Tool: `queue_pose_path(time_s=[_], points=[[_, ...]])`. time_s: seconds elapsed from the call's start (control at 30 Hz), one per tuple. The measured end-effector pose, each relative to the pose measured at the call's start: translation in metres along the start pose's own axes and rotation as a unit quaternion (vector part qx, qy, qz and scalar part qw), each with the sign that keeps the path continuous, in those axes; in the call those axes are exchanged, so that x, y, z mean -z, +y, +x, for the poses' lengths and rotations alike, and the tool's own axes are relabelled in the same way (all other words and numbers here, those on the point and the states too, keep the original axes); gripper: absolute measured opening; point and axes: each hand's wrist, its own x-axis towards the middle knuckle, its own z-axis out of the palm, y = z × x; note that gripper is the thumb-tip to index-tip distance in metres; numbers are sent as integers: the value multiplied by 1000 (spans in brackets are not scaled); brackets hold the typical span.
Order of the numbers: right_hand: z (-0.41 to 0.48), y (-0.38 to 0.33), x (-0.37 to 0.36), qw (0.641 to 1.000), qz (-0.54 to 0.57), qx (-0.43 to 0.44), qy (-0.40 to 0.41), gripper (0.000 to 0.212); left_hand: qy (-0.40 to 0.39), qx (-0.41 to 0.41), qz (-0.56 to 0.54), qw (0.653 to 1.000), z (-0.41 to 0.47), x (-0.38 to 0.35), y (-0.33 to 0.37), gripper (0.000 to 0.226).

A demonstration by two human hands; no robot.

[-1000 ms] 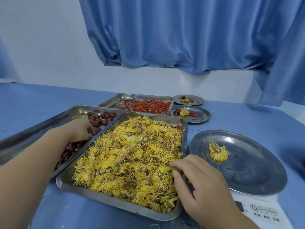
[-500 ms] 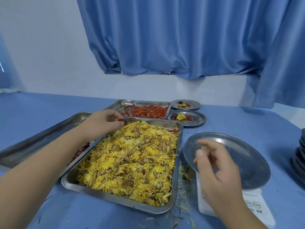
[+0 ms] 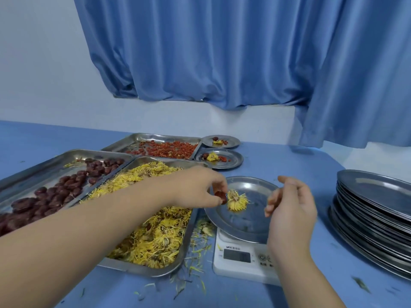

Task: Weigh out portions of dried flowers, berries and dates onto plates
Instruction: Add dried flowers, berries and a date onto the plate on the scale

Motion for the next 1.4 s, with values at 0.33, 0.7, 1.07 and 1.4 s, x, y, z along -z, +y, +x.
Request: queue_pose_path(time_s=[0.33,0.7,1.07,1.4], points=[[-6,-4,-2,999,19,-30,-40,25,-100,-39,126,986,30,-4,5,31],[44,-18,-38,956,-114,-69,-260,17,24,71,136,988,29,47,-86,12],[127,-4,-53,890,-271,-25,-365,14,143,307,29,940,64,50,-218,9],[155,21,-43,856,-319,19,-407,14,57,293,82,951,137,32,-225,24]])
